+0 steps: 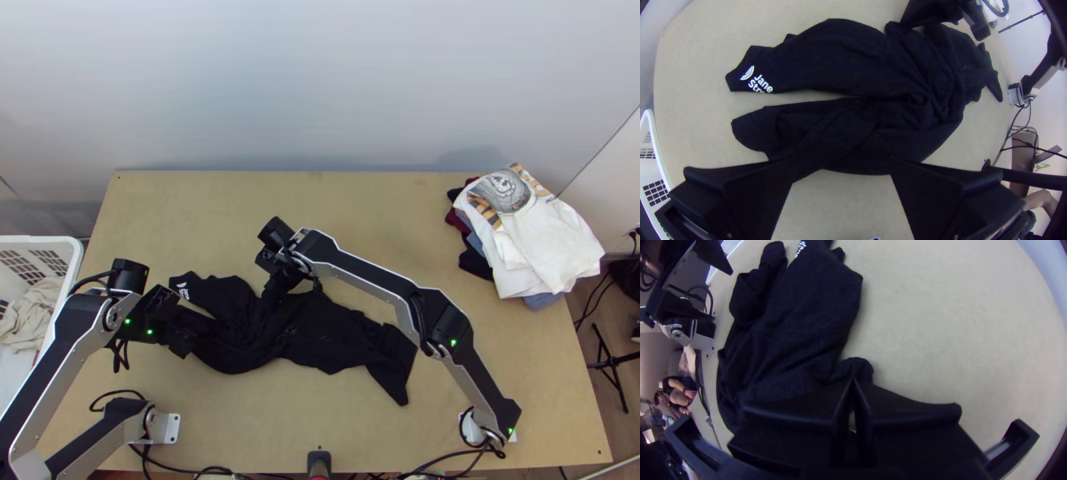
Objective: Fold the t-shirt
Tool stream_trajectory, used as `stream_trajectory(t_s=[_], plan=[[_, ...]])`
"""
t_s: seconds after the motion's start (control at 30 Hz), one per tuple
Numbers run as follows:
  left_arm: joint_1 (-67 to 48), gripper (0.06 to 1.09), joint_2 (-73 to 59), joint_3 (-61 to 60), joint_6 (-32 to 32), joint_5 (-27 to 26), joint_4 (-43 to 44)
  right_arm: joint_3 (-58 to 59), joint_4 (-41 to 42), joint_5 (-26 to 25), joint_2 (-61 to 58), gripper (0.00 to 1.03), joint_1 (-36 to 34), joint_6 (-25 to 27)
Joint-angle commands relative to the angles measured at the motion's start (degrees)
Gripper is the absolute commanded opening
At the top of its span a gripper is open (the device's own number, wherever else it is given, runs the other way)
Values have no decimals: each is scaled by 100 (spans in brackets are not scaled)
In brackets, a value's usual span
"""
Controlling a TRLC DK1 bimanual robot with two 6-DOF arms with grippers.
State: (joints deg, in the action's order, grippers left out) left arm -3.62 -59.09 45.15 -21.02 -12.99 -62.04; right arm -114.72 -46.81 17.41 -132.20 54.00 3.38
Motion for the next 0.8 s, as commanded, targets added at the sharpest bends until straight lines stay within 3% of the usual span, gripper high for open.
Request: stream_trajectory(t_s=[0.0, 0.47, 0.77], plan=[[19, 104, 3, -15, 19, 7, 43, 134, 58, -9, 432, 3, -12, 67], [19, 103, -120, 65, 19, 16, 192, 380, -4, -238, 2383, 3, -232, 146], [212, 103, -560, 214, 10, 403, 649, 1162, -566, -343, 3948, 3, -1102, 251]])
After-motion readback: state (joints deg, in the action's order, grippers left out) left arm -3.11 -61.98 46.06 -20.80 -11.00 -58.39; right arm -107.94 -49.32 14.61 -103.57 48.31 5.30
